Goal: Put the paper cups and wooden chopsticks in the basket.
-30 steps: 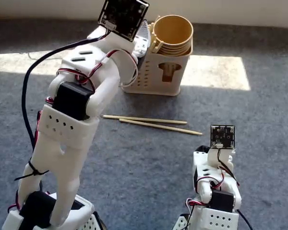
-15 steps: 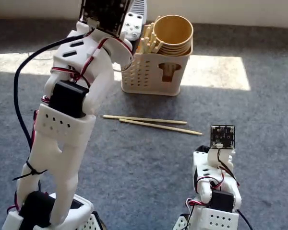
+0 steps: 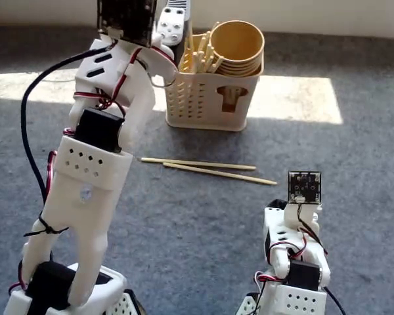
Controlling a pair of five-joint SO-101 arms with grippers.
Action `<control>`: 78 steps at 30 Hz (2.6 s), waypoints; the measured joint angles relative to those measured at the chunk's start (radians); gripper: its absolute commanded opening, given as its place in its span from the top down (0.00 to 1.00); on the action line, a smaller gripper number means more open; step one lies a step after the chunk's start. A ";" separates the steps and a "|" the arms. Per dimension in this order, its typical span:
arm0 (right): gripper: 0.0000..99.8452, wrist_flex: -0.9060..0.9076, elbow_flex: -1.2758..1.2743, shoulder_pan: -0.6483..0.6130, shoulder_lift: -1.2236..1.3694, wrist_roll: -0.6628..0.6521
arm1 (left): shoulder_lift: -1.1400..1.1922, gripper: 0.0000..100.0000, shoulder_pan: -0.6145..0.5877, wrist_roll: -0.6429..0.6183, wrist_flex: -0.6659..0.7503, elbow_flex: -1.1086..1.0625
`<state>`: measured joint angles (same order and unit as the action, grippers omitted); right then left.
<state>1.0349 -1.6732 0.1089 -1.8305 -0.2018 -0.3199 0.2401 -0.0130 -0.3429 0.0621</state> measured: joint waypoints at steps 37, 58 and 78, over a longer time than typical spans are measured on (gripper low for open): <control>0.99 0.000 0.000 0.032 0.000 0.000 | 0.074 0.89 0.005 -0.080 -0.511 0.021; 0.99 -0.038 0.000 0.161 0.000 0.000 | 0.037 0.87 0.307 0.307 -0.896 -0.069; 0.99 -0.038 0.000 0.161 0.000 0.000 | 0.166 0.83 0.302 0.489 -0.738 -0.333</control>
<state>0.9966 -1.6732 0.2700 -1.8305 -0.2018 -0.1542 0.5424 0.4764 -1.0810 -0.2708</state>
